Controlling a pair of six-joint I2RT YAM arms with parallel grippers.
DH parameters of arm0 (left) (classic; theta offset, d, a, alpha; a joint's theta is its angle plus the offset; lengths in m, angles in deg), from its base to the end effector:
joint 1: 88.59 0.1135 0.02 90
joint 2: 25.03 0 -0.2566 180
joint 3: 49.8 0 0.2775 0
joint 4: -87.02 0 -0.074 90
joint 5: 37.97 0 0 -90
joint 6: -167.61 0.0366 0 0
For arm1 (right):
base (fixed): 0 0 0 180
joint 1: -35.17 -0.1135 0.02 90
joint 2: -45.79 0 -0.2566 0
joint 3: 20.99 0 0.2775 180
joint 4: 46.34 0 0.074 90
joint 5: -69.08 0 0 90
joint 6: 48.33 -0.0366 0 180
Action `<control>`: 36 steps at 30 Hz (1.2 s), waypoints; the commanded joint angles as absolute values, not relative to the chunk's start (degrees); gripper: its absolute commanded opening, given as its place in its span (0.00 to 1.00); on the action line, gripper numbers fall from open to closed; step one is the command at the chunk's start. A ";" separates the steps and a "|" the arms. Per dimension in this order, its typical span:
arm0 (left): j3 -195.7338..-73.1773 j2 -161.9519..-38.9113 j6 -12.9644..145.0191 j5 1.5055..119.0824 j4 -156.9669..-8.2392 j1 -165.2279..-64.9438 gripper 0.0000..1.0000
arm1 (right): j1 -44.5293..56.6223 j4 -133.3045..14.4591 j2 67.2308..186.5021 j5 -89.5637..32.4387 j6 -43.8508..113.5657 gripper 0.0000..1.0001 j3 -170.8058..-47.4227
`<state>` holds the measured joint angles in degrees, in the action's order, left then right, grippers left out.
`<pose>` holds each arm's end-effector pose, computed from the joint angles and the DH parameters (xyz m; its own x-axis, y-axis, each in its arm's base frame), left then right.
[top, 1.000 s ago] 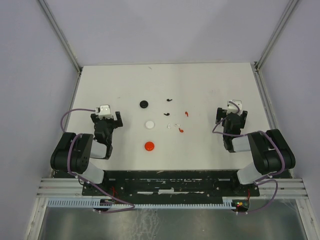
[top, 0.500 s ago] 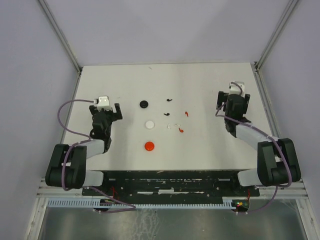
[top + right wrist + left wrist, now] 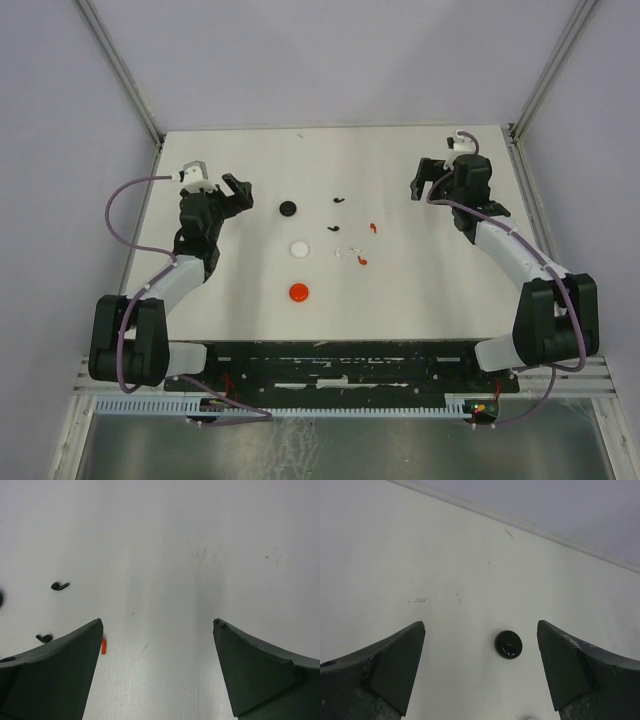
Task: Insert the wireless bluetooth earbuds into the charging case
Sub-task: Pick up the charging case at the center of the board.
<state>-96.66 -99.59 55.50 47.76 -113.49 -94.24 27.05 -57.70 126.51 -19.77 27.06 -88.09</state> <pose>0.3058 -0.0275 0.2180 -0.1247 -0.3648 -0.9227 -0.0240 0.9308 -0.3648 0.3452 0.0485 0.2547 -0.4356 0.1926 -0.8793 -0.0138 0.9753 0.2204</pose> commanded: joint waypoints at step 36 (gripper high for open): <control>-97.33 -94.50 42.19 52.27 -94.71 -95.98 1.00 | -14.72 -71.88 159.14 -19.86 46.78 0.94 -118.09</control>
